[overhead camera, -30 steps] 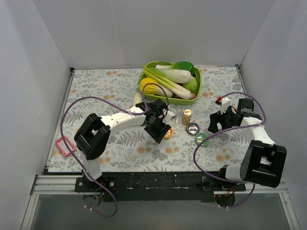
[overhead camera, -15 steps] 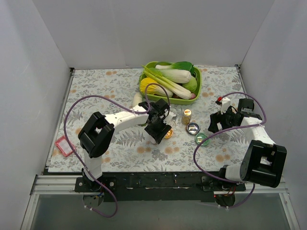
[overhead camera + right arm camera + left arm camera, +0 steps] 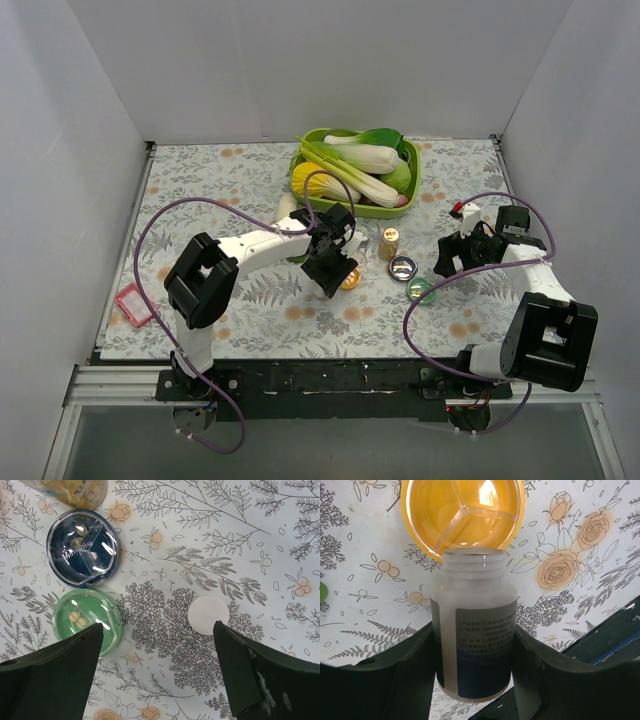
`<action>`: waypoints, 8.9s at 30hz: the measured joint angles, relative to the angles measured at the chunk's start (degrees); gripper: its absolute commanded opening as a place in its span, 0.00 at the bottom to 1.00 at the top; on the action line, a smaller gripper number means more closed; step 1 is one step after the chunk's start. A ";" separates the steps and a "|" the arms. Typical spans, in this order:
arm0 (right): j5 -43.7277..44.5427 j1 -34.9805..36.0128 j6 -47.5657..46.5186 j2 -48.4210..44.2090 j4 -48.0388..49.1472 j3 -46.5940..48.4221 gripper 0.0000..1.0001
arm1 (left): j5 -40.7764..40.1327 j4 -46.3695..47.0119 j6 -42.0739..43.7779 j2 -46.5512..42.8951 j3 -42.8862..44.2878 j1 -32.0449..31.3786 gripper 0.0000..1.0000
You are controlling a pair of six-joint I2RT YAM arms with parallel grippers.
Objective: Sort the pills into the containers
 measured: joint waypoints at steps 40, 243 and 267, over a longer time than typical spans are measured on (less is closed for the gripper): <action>-0.07 -0.35 -0.15 0.66 -0.11 0.00 0.98 | -2.14 -6.05 -0.81 3.72 5.75 -1.03 0.00; -0.72 -1.09 -0.35 -0.59 -1.16 0.00 0.98 | -6.08 6.64 2.60 -14.12 -10.36 -3.74 0.00; -5.99 -0.42 -6.73 -8.79 -10.78 19.21 0.98 | 12.15 91.45 -3.82 -61.59 -49.79 -3.30 0.00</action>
